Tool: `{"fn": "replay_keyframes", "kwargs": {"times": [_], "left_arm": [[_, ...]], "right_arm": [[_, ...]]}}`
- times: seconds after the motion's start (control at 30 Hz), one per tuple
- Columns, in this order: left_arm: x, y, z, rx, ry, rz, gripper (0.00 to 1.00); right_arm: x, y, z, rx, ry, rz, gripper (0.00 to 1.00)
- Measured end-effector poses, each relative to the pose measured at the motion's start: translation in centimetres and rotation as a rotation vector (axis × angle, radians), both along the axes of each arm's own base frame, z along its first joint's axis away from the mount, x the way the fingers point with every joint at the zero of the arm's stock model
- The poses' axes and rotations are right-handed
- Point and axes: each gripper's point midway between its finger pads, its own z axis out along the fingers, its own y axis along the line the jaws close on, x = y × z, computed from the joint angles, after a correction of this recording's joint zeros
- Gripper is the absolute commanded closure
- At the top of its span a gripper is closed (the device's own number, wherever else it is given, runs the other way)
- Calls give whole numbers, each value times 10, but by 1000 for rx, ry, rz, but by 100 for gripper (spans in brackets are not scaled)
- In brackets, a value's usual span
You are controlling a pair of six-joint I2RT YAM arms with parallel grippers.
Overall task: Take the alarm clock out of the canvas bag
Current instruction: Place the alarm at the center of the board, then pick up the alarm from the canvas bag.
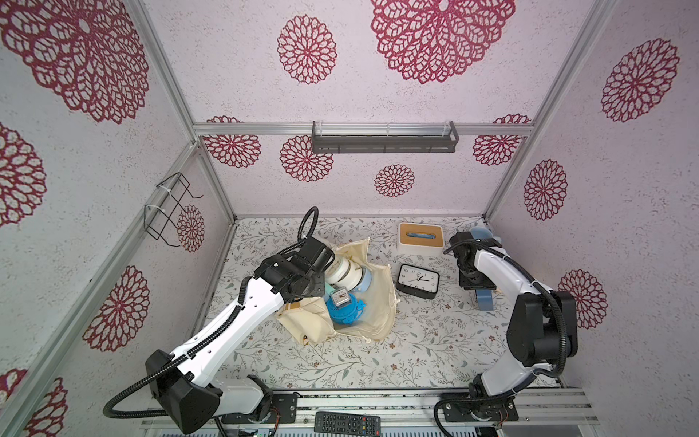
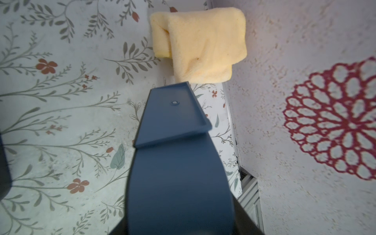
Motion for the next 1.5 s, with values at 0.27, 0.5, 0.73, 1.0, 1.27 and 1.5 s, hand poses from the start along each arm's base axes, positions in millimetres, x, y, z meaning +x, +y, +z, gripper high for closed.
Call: {"fn": "replay_keyframes", "kwargs": {"times": [0.27, 0.5, 0.73, 1.0, 1.27, 1.5], "left_arm": [[0, 1, 0, 1, 0, 1, 100], [1, 3, 0, 2, 1, 7, 100], [2, 5, 0, 2, 2, 13, 100], [-2, 5, -3, -8, 10, 1, 100], [-15, 4, -19, -24, 25, -23, 100], [-17, 0, -20, -60, 31, 13, 100]], "right_arm": [[0, 13, -17, 80, -2, 8, 39], [5, 25, -25, 122, -20, 15, 37], [11, 33, -46, 135, -1, 9, 37], [30, 62, -31, 233, -75, 60, 38], [26, 188, 141, 627, -546, 518, 39], [-64, 290, 205, 993, -617, 829, 41]]}}
